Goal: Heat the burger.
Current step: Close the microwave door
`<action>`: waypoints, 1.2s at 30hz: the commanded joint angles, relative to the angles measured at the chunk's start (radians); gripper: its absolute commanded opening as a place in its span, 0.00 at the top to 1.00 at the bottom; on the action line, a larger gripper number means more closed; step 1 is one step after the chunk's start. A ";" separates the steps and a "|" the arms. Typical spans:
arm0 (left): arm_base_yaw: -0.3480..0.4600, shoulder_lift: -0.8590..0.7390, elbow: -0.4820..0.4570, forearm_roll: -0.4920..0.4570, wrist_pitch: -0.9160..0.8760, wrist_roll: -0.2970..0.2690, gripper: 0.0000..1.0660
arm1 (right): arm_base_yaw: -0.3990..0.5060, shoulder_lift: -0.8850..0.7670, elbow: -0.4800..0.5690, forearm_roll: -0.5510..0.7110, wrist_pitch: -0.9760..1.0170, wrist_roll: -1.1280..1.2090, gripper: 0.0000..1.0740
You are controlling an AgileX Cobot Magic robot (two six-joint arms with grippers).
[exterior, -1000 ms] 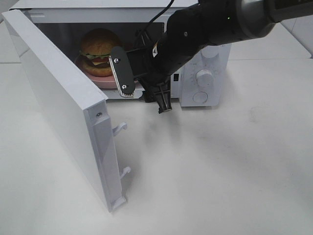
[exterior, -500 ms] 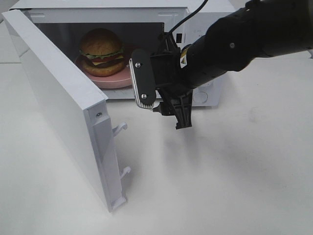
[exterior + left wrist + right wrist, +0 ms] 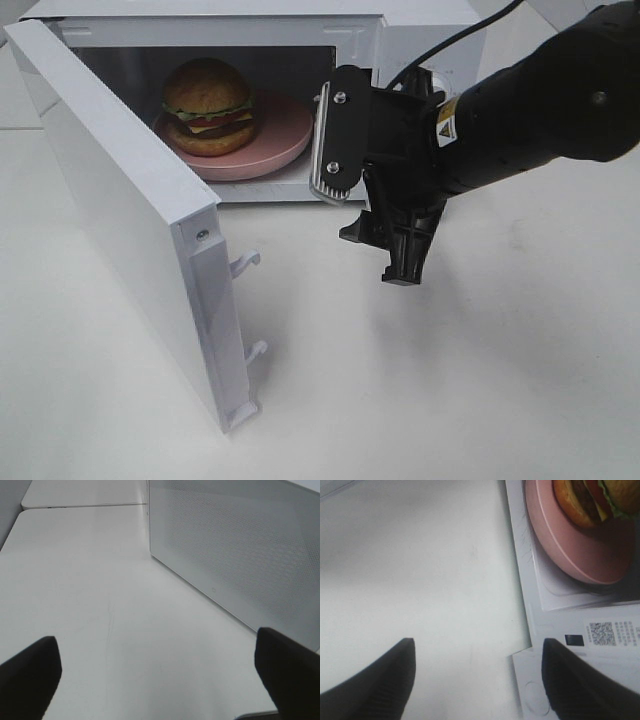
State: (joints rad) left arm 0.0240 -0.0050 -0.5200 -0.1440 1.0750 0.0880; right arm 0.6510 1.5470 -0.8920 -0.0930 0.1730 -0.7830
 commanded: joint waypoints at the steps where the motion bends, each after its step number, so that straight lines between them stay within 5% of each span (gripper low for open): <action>1: -0.002 -0.017 0.003 -0.007 -0.008 -0.001 0.08 | 0.001 -0.068 0.041 0.004 0.047 0.118 0.35; 20: -0.002 -0.017 0.003 -0.007 -0.008 -0.001 0.08 | 0.001 -0.452 0.100 0.003 0.593 0.841 0.35; 36: -0.002 -0.017 0.003 -0.007 -0.008 -0.001 0.08 | 0.001 -0.797 0.100 0.000 0.870 0.875 0.35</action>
State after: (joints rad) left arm 0.0240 -0.0050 -0.5200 -0.1440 1.0750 0.0880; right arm 0.6510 0.8000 -0.7980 -0.0930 1.0190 0.0790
